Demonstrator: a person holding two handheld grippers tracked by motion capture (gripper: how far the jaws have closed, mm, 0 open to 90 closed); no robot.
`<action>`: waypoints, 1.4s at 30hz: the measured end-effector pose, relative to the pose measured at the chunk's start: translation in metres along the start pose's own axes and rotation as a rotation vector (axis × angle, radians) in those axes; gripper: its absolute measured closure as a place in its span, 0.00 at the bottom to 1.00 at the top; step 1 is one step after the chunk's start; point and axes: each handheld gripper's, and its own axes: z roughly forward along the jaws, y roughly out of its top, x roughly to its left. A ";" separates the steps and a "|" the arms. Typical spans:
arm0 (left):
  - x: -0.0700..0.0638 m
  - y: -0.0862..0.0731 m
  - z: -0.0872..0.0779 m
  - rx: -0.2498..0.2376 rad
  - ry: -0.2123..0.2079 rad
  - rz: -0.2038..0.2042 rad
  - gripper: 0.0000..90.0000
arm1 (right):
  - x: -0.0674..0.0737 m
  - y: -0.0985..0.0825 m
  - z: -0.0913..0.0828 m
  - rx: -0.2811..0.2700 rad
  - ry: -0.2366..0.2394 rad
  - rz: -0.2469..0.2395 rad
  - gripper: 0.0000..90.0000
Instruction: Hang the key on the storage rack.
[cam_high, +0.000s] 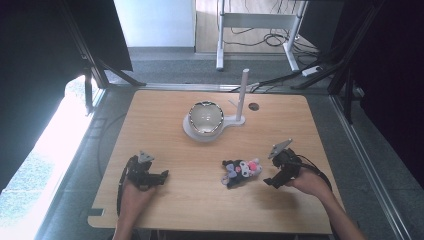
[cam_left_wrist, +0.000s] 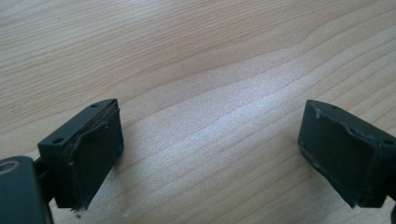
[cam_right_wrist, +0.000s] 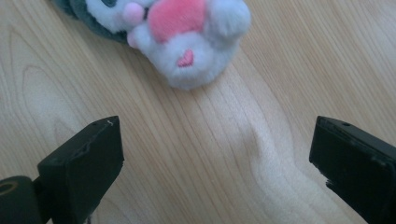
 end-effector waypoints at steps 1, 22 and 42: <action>0.000 0.000 0.000 0.000 0.000 0.000 0.07 | 0.000 0.004 0.000 0.011 0.005 -0.020 0.04; 0.000 0.000 0.000 0.000 0.000 0.000 0.07 | 0.006 0.066 0.027 0.161 0.104 -0.244 0.14; 0.000 0.000 0.000 0.000 0.000 0.000 0.07 | 0.016 0.093 0.053 0.377 0.105 -0.370 0.41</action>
